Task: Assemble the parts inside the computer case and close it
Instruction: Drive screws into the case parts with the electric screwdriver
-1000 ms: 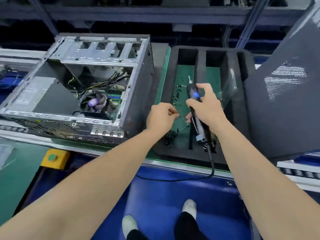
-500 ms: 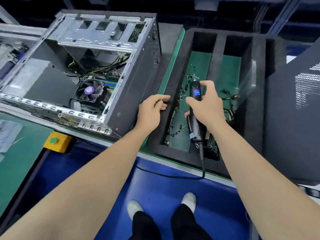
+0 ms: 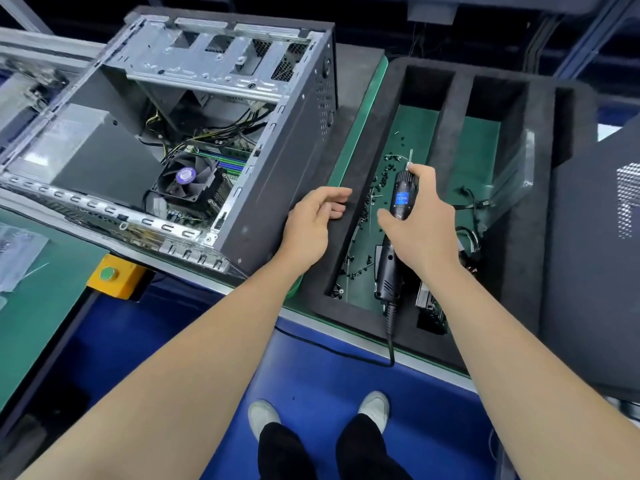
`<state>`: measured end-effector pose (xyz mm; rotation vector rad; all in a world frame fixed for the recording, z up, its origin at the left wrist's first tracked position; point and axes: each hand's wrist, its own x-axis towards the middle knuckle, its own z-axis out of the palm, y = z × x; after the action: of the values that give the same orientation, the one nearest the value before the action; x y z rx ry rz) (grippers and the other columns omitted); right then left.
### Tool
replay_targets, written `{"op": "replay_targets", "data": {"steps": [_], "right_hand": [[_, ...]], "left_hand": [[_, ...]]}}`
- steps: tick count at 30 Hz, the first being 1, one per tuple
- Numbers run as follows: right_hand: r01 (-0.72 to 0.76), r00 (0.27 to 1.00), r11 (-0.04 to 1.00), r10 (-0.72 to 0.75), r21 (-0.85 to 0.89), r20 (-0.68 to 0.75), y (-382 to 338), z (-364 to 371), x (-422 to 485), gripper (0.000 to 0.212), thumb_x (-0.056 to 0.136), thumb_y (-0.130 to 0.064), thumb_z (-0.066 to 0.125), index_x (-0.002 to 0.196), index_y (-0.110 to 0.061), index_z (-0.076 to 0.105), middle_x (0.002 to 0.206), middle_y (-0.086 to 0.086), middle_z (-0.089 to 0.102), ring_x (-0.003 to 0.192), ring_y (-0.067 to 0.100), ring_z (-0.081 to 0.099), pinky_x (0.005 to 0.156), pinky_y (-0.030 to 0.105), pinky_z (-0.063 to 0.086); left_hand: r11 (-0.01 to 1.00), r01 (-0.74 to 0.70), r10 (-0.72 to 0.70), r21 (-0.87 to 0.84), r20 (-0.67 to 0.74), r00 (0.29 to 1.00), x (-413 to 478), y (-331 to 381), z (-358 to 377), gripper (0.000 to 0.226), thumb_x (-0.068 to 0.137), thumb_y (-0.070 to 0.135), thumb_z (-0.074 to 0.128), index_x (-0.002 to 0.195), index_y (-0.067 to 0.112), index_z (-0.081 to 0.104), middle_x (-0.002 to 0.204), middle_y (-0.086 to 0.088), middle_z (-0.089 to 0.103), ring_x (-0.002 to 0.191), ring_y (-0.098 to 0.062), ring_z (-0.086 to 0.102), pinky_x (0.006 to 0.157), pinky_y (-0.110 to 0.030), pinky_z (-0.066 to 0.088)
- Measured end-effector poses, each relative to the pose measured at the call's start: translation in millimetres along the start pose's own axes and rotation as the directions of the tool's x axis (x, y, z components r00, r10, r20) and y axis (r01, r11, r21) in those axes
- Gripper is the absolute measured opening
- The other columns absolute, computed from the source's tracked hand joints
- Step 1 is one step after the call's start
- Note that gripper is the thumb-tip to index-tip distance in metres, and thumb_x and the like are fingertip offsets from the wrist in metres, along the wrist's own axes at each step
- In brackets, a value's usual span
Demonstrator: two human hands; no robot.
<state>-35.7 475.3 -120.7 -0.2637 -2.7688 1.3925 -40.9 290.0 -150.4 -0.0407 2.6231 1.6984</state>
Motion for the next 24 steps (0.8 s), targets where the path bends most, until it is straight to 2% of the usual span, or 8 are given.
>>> {"op": "replay_targets", "data": {"steps": [4, 10, 14, 18, 21, 24], "right_hand": [[0.008, 1.000, 0.999, -0.008, -0.033, 0.018, 2.6, 4.2, 3.7, 0.066, 0.089, -0.024, 0.073, 0.141, -0.038, 0.034, 0.082, -0.003, 0.064, 0.061, 0.011, 0.060, 0.048, 0.024, 0.038], [0.016, 1.000, 0.999, -0.016, -0.032, -0.002, 6.3, 4.4, 5.6, 0.065, 0.087, -0.026, 0.075, 0.137, -0.039, 0.035, 0.081, -0.005, 0.064, 0.060, 0.008, 0.060, 0.047, 0.022, 0.037], [0.019, 1.000, 0.999, -0.018, -0.047, 0.015, 6.2, 4.1, 5.9, 0.067, 0.087, -0.025, 0.075, 0.139, -0.039, 0.035, 0.083, -0.005, 0.064, 0.061, 0.006, 0.059, 0.045, 0.017, 0.035], [-0.004, 0.999, 0.999, 0.006, -0.047, 0.031, 4.0, 3.1, 5.2, 0.068, 0.086, -0.021, 0.073, 0.138, -0.036, 0.033, 0.085, 0.002, 0.064, 0.066, 0.014, 0.060, 0.050, 0.027, 0.040], [-0.034, 0.999, 0.999, 0.034, -0.007, 0.016, -0.5, 1.7, 2.5, 0.067, 0.083, -0.017, 0.070, 0.134, -0.036, 0.032, 0.084, 0.003, 0.064, 0.066, 0.022, 0.062, 0.055, 0.035, 0.050], [-0.050, 0.998, 0.997, 0.051, 0.057, -0.031, -2.5, -0.4, 0.6, 0.066, 0.082, -0.015, 0.068, 0.135, -0.032, 0.033, 0.079, 0.000, 0.062, 0.066, 0.021, 0.061, 0.058, 0.043, 0.056]], "left_hand": [[1.000, -0.003, 0.002, -0.028, -0.013, 1.000, 4.5, -1.9, 2.2, 0.044, 0.105, 0.000, 0.037, 0.124, 0.026, 0.067, 0.119, 0.007, 0.069, 0.103, -0.003, 0.065, 0.096, -0.015, 0.048], [0.999, -0.006, 0.005, -0.053, -0.017, 1.000, 6.4, -6.2, 3.6, 0.041, 0.105, 0.002, 0.040, 0.120, 0.025, 0.070, 0.116, 0.006, 0.070, 0.104, -0.007, 0.066, 0.100, -0.026, 0.050], [0.999, -0.011, 0.010, -0.050, -0.014, 1.000, 6.8, -5.9, 3.3, 0.039, 0.104, 0.001, 0.040, 0.119, 0.022, 0.070, 0.114, 0.005, 0.071, 0.104, -0.008, 0.066, 0.099, -0.026, 0.051], [0.998, 0.000, -0.003, -0.065, -0.046, 0.999, 4.6, -3.4, 6.1, 0.038, 0.104, 0.000, 0.040, 0.118, 0.019, 0.070, 0.111, 0.005, 0.072, 0.100, -0.007, 0.066, 0.094, -0.018, 0.049], [0.998, 0.006, -0.010, -0.058, -0.076, 0.997, 3.8, -2.8, 7.3, 0.038, 0.104, 0.000, 0.040, 0.118, 0.019, 0.070, 0.109, 0.005, 0.072, 0.098, -0.006, 0.066, 0.091, -0.014, 0.048], [0.998, 0.014, -0.022, -0.063, -0.119, 0.993, 3.6, -3.0, 10.7, 0.038, 0.104, -0.002, 0.039, 0.116, 0.017, 0.070, 0.110, 0.005, 0.072, 0.096, -0.006, 0.066, 0.089, -0.012, 0.047]]}}
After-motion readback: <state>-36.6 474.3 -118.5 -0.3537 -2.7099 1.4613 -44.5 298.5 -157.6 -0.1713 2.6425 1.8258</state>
